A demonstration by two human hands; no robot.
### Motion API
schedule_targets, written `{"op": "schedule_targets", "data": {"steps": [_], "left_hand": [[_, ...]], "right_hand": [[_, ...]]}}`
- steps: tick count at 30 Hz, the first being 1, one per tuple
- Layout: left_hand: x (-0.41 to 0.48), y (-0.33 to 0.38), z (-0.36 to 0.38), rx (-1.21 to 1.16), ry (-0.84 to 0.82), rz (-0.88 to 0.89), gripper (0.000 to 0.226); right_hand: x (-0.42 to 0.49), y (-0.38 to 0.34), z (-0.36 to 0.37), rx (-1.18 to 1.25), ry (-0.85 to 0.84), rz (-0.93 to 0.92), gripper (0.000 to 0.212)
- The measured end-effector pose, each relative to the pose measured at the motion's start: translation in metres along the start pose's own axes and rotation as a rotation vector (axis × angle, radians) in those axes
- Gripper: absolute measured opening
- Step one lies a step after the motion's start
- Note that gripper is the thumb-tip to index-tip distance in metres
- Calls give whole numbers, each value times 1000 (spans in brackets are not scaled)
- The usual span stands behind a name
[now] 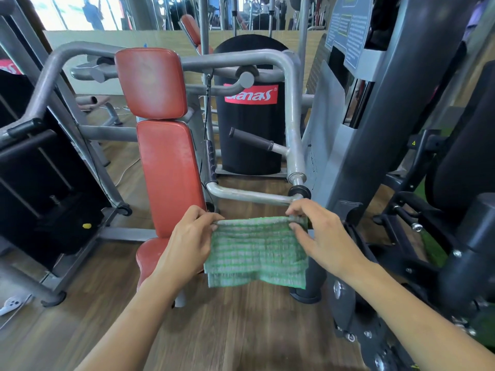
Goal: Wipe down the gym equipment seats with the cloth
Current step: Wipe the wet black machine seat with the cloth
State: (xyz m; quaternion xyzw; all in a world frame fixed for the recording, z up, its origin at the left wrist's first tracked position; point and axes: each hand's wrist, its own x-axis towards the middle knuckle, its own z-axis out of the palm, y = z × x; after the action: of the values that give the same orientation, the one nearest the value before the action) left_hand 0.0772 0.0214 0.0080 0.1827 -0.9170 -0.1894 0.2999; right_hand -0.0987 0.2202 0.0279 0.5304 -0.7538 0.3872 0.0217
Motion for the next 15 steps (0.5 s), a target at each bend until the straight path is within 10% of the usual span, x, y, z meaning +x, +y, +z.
{"op": "schedule_targets", "data": {"steps": [7, 15], "left_hand": [[-8, 2, -1, -12, -14, -31, 24], [-11, 11, 6, -44, 0, -24, 25]], "right_hand": [[1, -4, -2, -258, -349, -167, 48], [6, -19, 17, -474, -380, -80, 59]]}}
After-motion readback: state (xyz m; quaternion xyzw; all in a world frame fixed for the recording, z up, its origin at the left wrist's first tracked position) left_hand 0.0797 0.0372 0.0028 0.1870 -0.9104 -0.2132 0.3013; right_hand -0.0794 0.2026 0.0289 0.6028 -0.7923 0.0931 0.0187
